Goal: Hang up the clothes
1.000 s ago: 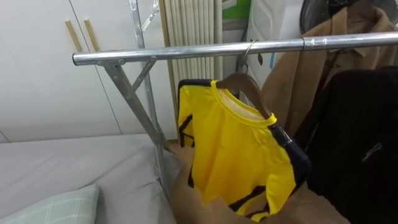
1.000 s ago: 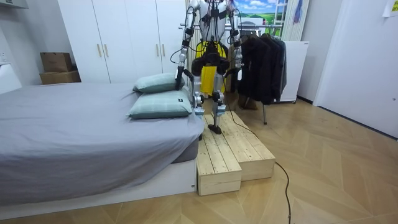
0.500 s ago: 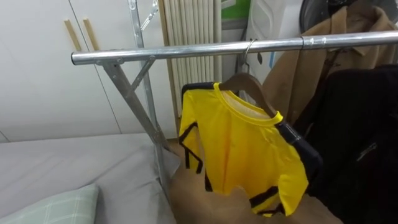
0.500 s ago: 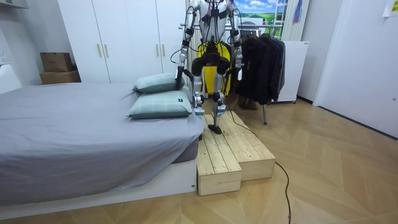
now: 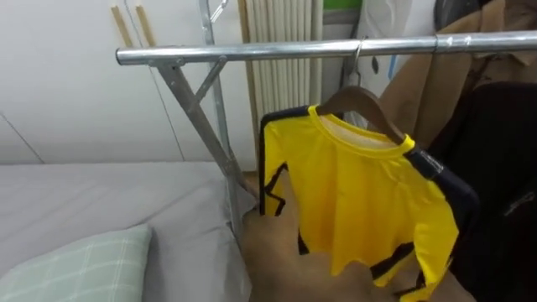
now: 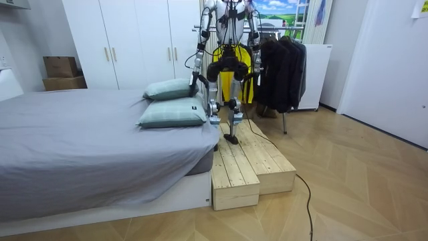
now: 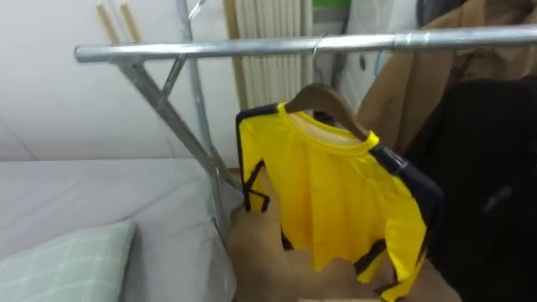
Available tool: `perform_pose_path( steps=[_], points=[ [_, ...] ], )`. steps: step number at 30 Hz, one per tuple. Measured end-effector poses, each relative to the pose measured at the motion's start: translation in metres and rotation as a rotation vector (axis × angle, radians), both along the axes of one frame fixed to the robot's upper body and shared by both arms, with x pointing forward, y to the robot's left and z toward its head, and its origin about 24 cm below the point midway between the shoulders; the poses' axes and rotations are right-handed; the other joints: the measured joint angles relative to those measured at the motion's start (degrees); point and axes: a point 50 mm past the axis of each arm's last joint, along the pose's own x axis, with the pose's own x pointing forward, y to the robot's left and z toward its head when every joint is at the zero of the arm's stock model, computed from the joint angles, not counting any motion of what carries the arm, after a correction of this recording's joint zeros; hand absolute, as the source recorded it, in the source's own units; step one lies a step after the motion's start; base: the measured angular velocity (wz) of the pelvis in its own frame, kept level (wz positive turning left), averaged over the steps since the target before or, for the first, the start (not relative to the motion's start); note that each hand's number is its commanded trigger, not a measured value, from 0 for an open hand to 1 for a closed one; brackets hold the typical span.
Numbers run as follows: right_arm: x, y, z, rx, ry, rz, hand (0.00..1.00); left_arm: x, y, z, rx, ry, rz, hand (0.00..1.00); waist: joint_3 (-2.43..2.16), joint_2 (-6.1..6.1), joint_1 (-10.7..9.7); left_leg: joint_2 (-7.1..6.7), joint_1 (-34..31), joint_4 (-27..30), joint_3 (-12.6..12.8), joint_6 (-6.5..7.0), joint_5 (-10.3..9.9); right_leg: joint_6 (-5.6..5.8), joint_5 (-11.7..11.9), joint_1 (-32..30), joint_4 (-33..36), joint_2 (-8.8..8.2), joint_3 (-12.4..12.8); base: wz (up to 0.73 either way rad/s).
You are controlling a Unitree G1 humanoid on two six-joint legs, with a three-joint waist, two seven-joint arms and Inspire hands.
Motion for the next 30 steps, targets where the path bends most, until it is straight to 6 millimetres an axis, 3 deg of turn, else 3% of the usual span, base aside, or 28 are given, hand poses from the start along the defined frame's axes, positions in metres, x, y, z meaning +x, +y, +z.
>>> perform_pose_path(
  steps=[2, 5, 6, 8, 10, 15, 17, 19, 24, 27, 29, 30],
  points=[
    [0.001, -0.002, 0.001, -0.009, -0.005, 0.008, 0.00, 0.004, 0.000, 0.000, 0.000, -0.021, -0.011, 0.00, -0.11, 0.24, 0.0, 0.32, -1.1, 0.2, 0.5, -0.45, 0.7, -0.12, -0.2, 0.2, -0.8, -0.77, -2.8, 0.82],
    [0.003, -0.003, 0.001, -0.011, -0.014, 0.007, 0.00, 0.007, 0.001, 0.001, 0.007, -0.049, 0.001, 0.00, -0.29, 0.55, 0.1, 2.15, -3.8, 2.2, 9.0, 0.14, 2.9, -0.80, -0.7, 0.7, -1.3, -2.81, -9.0, 1.05],
    [0.004, -0.003, 0.001, -0.012, -0.013, 0.012, 0.00, 0.007, 0.001, 0.001, 0.010, -0.050, 0.005, 0.00, -0.34, 0.63, 0.2, 2.76, -4.0, 2.8, 10.8, 0.08, 3.0, -0.90, -0.8, 1.0, -1.6, -3.09, -10.2, 1.00],
    [0.004, -0.005, 0.002, -0.020, -0.011, 0.017, 0.00, 0.005, 0.002, 0.001, 0.012, -0.051, 0.012, 0.00, -0.30, 0.59, 0.4, 4.78, -4.3, 5.0, 17.5, 0.05, 3.0, -1.72, -1.8, 1.5, -1.7, -3.98, -14.9, 1.06],
    [0.004, -0.006, 0.002, -0.027, -0.011, 0.011, 0.00, 0.002, 0.005, 0.002, 0.019, -0.054, 0.021, 0.00, -0.24, 0.37, 0.3, 6.14, -4.3, 8.4, 20.9, 0.84, 2.5, -1.73, -2.8, 2.3, -1.7, -4.86, -18.4, 1.07],
    [0.000, -0.003, 0.001, -0.044, -0.010, -0.040, 0.00, -0.006, 0.009, 0.003, 0.031, -0.059, 0.047, 0.00, -0.24, -0.03, 0.1, 8.55, -1.9, 15.9, 24.7, 1.18, -0.3, -1.25, -4.9, 4.4, -1.1, -6.55, -25.6, 1.01],
    [-0.004, -0.004, 0.001, -0.061, -0.014, -0.080, 0.00, -0.011, 0.010, 0.003, 0.038, -0.057, 0.053, 0.00, -0.19, -0.40, 0.0, 8.23, -0.2, 15.7, 24.7, 0.64, -1.4, -1.29, -5.8, 5.0, -0.7, -7.16, -29.1, 0.85],
    [-0.004, -0.003, 0.001, -0.064, -0.020, -0.102, 0.00, -0.014, 0.009, 0.003, 0.045, -0.061, 0.057, 0.00, -0.12, -0.57, 0.3, 8.05, 0.6, 15.2, 24.9, 0.26, -2.5, -1.57, -6.1, 5.1, -0.6, -7.09, -30.8, 0.51],
    [0.008, 0.002, 0.002, -0.048, -0.095, -0.163, 0.00, -0.030, 0.009, 0.003, 0.056, -0.037, 0.097, 0.00, -0.45, -1.56, 0.2, 6.92, 2.4, 11.4, 25.8, -0.01, -2.9, -1.69, -6.6, 5.4, -0.5, -6.79, -31.8, 0.11],
    [0.009, 0.003, 0.001, -0.061, -0.090, -0.168, 0.00, -0.030, 0.009, 0.003, 0.058, -0.040, 0.111, 0.00, -0.76, -2.21, 0.3, 4.62, 3.0, 5.5, 27.0, 0.05, -2.9, -0.48, -7.1, 5.2, -0.5, -6.78, -31.8, -0.03],
    [0.002, 0.004, 0.000, -0.081, -0.060, -0.161, 0.00, -0.030, 0.010, 0.004, 0.066, -0.043, 0.117, 0.00, -1.45, -3.30, 0.1, 3.62, 3.7, 2.1, 26.5, 0.18, -2.8, 3.42, -6.7, 5.9, -1.0, -6.84, -32.1, -0.10],
    [0.001, 0.004, 0.000, -0.088, -0.054, -0.155, 0.00, -0.029, 0.011, 0.004, 0.070, -0.044, 0.114, 0.00, -1.59, -3.58, -0.3, 3.44, 3.8, 1.6, 26.3, 0.16, -2.8, 3.69, -6.4, 6.0, -1.2, -6.92, -32.5, 0.19]
  ],
)
